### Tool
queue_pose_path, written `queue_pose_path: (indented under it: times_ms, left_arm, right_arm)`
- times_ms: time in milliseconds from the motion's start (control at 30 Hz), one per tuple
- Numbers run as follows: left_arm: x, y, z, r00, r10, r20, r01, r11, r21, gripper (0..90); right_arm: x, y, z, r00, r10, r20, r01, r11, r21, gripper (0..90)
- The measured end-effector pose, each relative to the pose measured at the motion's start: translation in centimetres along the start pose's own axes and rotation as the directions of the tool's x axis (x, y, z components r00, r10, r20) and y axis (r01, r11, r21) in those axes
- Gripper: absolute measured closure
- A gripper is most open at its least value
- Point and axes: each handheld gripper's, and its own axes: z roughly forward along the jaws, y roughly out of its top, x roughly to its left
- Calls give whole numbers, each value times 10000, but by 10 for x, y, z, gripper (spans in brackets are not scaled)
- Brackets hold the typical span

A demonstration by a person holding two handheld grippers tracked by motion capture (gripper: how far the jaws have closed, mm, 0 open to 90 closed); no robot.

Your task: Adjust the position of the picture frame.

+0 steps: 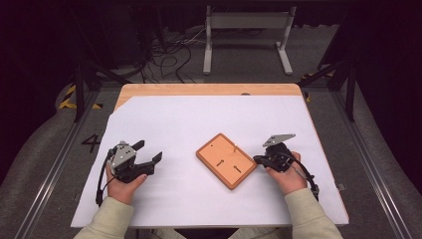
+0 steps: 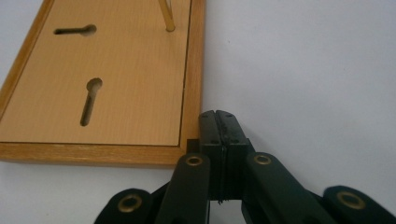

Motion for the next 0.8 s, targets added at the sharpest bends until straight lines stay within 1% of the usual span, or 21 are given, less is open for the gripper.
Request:
queue_pose_path:
  times_ms: [133, 167, 200, 233, 267, 333, 400, 500, 567, 667, 700, 767, 800]
  left_arm:
    - [0, 0, 1, 10000, -28, 24, 28, 10000, 14, 233]
    - [0, 0, 1, 10000, -19, 26, 19, 10000, 15, 233]
    - [0, 0, 1, 10000, 28, 33, -28, 10000, 43, 233]
    - [0, 0, 2, 10000, 44, 33, -44, 10000, 56, 233]
    - [0, 0, 2, 10000, 49, 29, -49, 10000, 57, 233]
    - [-1, 0, 2, 10000, 9, 30, -9, 10000, 30, 233]
    - [0, 0, 2, 10000, 1, 34, -1, 10000, 30, 233]
    - [0, 0, 2, 10000, 33, 35, -33, 10000, 55, 233]
    - [0, 0, 2, 10000, 57, 42, -58, 10000, 68, 233]
    - [0, 0, 2, 10000, -8, 16, 8, 10000, 73, 231]
    - [0, 0, 2, 10000, -17, 13, 17, 10000, 72, 231]
    - [0, -1, 2, 10000, -27, 8, 27, 10000, 94, 231]
    - [0, -1, 2, 10000, -27, 8, 27, 10000, 94, 231]
  right_arm:
    - [-1, 0, 1, 10000, 37, -59, -36, 9999, 99, 900]
    - [0, 0, 1, 10000, -56, -42, 56, 9999, 160, 900]
    - [0, 0, 1, 9999, -80, -95, 82, 9998, 189, 900]
    - [0, 0, 1, 9994, -68, -336, 75, 9997, 213, 900]
    - [4, 0, 2, 9974, -127, -710, 148, 9995, 281, 900]
    - [12, 2, 4, 9940, -425, -1008, 469, 9980, 423, 900]
    - [20, 5, 5, 9901, -717, -1207, 791, 9952, 574, 900]
    - [31, 9, 8, 9843, -1005, -1452, 1110, 9916, 661, 900]
    - [36, 11, 10, 9817, -1043, -1593, 1164, 9908, 689, 900]
    - [47, 15, 15, 9744, -1179, -1915, 1326, 9890, 660, 900]
    - [51, 16, 17, 9714, -1295, -1991, 1448, 9874, 643, 900]
    - [60, 19, 23, 9656, -1446, -2160, 1646, 9833, 777, 900]
    - [60, 19, 23, 9656, -1446, -2160, 1646, 9833, 777, 900]
